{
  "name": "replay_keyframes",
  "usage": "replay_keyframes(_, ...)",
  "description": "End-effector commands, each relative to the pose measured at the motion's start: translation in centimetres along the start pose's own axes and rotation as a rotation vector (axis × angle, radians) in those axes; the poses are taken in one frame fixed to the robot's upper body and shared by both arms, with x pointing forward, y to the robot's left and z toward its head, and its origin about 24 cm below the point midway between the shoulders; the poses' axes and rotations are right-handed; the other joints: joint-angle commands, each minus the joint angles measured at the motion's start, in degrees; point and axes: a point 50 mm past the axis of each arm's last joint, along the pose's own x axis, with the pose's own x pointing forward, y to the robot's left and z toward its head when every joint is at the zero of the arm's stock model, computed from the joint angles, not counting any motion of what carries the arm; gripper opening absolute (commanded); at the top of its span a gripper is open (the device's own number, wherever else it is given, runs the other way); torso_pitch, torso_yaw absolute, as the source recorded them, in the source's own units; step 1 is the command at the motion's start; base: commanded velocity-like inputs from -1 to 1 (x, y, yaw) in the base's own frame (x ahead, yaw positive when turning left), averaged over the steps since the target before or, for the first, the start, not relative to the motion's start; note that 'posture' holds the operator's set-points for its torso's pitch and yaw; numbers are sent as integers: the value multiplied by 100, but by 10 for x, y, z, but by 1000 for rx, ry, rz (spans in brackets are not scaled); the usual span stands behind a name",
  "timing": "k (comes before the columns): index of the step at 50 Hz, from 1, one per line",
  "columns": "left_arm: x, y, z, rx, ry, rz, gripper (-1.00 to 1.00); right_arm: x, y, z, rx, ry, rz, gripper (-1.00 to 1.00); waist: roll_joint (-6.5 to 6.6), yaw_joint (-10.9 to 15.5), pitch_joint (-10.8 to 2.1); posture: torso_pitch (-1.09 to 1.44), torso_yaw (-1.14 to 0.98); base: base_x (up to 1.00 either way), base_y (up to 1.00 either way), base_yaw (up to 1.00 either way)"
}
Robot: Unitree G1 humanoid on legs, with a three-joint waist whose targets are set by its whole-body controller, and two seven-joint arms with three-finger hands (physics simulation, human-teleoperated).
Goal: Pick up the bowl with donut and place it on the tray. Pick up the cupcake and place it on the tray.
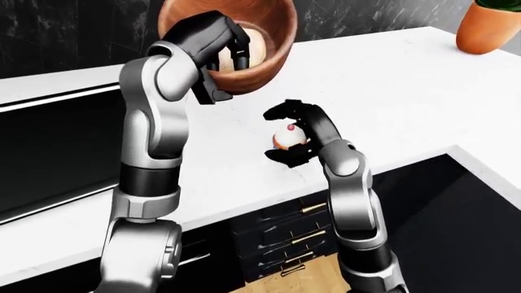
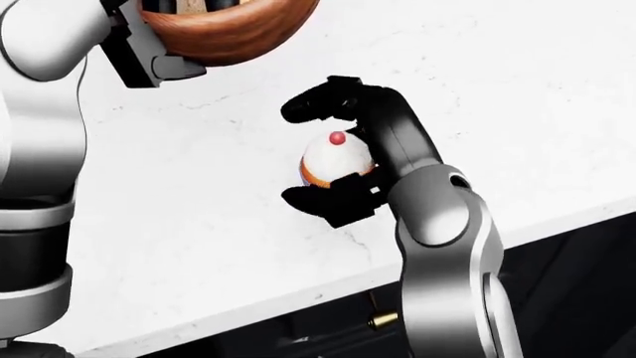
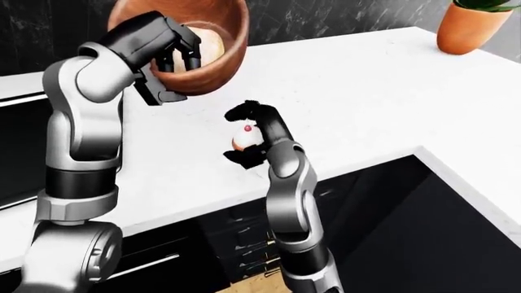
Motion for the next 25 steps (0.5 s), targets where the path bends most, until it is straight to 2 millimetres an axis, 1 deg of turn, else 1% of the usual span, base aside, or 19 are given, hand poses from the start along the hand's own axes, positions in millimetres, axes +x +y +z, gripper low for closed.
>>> replay_keyframes(1, -6, 24, 11, 25, -41, 110, -100, -3, -3, 14, -14, -75, -16, -25, 15, 1, -179, 0, 0, 0, 0, 0)
replay_keyframes(3, -6, 24, 12, 19, -44, 109, -100, -4, -2, 13, -16, -75, -15, -31, 14, 2, -179, 0, 0, 0, 0, 0)
replay_keyframes(6, -6, 24, 12, 20, -47, 108, -100, -5, -2, 13, -20, -77, -15, -47, 11, 5, -180, 0, 0, 0, 0, 0)
replay_keyframes(11, -7, 25, 12, 17, -46, 110, -100, -12, -10, 25, -28, -109, -34, -92, 8, 6, -182, 0, 0, 0, 0, 0)
replay_keyframes(13, -8, 27, 12, 16, -46, 111, -100, -15, -12, 28, -29, -119, -41, -100, 9, 10, -176, 0, 0, 0, 0, 0)
replay_keyframes(19, -10, 34, 13, 7, -49, 117, -100, -30, -24, 41, -16, -160, -64, -100, 7, 12, -152, 0, 0, 0, 0, 0)
replay_keyframes(22, -12, 36, 14, 7, -50, 111, -100, -35, -27, 44, -6, -172, -68, -100, 7, 14, -141, 0, 0, 0, 0, 0)
replay_keyframes(25, -17, 36, 14, 9, -43, 87, -100, -39, -34, 47, 10, -186, -85, -100, 9, 8, -136, 0, 0, 0, 0, 0)
